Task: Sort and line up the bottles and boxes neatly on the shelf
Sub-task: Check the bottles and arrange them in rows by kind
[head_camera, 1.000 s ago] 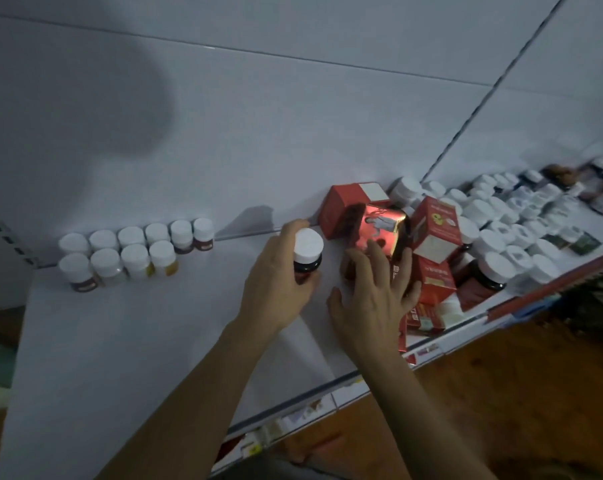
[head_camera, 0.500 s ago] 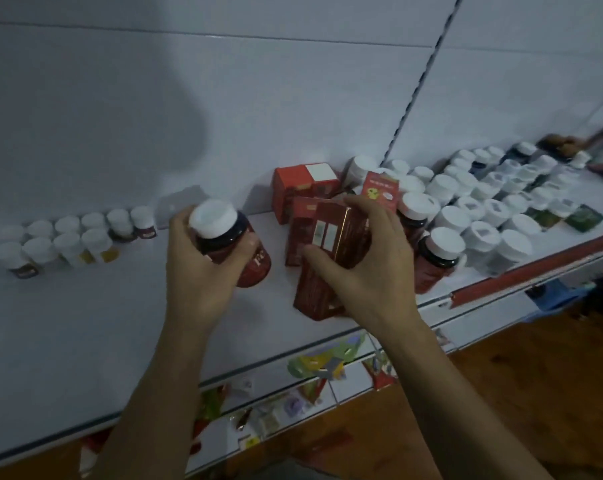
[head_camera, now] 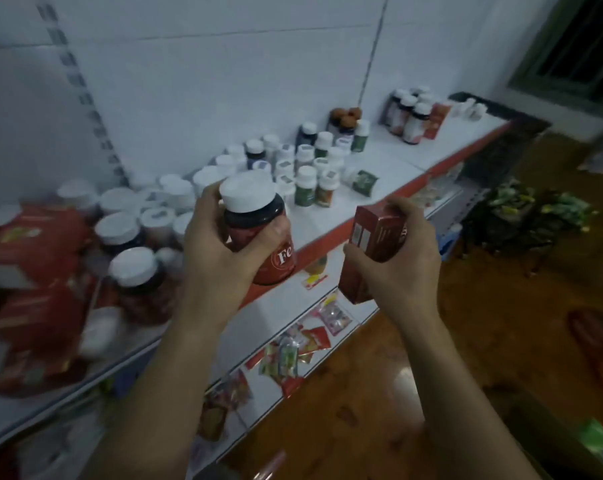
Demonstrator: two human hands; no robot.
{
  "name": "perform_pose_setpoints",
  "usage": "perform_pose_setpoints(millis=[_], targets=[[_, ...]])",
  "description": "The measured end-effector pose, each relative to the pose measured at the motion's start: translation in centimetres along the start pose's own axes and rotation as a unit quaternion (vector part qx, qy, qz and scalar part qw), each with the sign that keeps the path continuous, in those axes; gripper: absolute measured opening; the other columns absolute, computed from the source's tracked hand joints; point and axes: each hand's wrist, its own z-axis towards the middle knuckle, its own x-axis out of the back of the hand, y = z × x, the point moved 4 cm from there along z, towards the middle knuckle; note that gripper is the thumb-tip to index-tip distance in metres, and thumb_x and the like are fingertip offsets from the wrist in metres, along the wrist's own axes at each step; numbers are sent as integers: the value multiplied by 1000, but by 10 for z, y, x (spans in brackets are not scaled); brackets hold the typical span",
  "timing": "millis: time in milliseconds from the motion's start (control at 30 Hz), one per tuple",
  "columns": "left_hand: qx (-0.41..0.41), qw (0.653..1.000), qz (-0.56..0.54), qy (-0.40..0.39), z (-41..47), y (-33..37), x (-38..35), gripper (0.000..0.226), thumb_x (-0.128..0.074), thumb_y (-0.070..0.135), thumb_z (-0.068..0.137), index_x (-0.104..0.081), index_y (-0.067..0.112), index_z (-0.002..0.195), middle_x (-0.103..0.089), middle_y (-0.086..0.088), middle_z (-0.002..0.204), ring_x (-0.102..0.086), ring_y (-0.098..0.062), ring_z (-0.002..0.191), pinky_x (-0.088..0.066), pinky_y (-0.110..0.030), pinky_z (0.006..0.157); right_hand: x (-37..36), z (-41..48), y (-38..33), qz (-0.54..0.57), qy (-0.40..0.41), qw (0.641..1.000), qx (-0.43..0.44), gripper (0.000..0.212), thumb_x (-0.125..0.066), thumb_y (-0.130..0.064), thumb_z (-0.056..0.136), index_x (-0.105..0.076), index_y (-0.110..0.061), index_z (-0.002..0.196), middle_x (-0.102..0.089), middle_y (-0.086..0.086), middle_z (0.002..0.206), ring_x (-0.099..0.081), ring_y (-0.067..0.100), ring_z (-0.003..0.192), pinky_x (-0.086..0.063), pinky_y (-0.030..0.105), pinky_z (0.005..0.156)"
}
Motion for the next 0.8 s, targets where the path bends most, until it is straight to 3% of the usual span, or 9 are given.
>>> perform_pose_setpoints(millis=[200,300,433,533,733,800], targets=[[113,981,-111,-113,43,-42,-162,43,-82,30,76,-65,29,115,-75,5,112,-71,-15,106,-57,-34,84,85,62,105,-60,38,996,-62,89,-87,-28,78,-35,-28,150,-46,0,140,-50,14,120,-48,27,96],[157,969,-152,-118,70,-72,-231,36,-80,28,80,-66,28,113,-75,4,110,-72,-18,105,-58,-41,86,107,100,152,-66,47,994,-80,91,-87,-32,78,-33,-28,151,-47,-2,140,-50,12,120,-51,32,100],[230,949,-196,-93,119,-118,-320,46,-75,45,82,-65,19,117,-73,2,97,-73,-18,89,-60,-44,83,129,168,209,-56,46,993,-94,103,-91,-31,74,-25,-32,153,-45,-3,147,-50,16,132,-50,37,106],[288,925,-221,-113,165,-148,-390,46,-67,54,82,-66,18,109,-73,-1,88,-70,-24,88,-55,-51,90,143,230,250,-93,29,992,-79,106,-91,-32,73,-22,-33,153,-44,-5,149,-48,15,134,-50,39,108],[297,917,-231,-134,259,-160,-506,32,-62,46,92,-67,20,108,-70,1,86,-70,-15,76,-60,-33,69,176,348,319,-102,-12,988,-115,106,-91,-31,74,-21,-36,154,-45,-3,151,-50,21,135,-51,51,105],[278,925,-216,-143,286,-164,-534,31,-63,47,90,-67,22,108,-72,2,86,-71,-14,76,-61,-34,70,179,384,338,-95,-6,989,-112,104,-90,-32,74,-21,-37,152,-47,-2,149,-52,23,134,-52,52,103]])
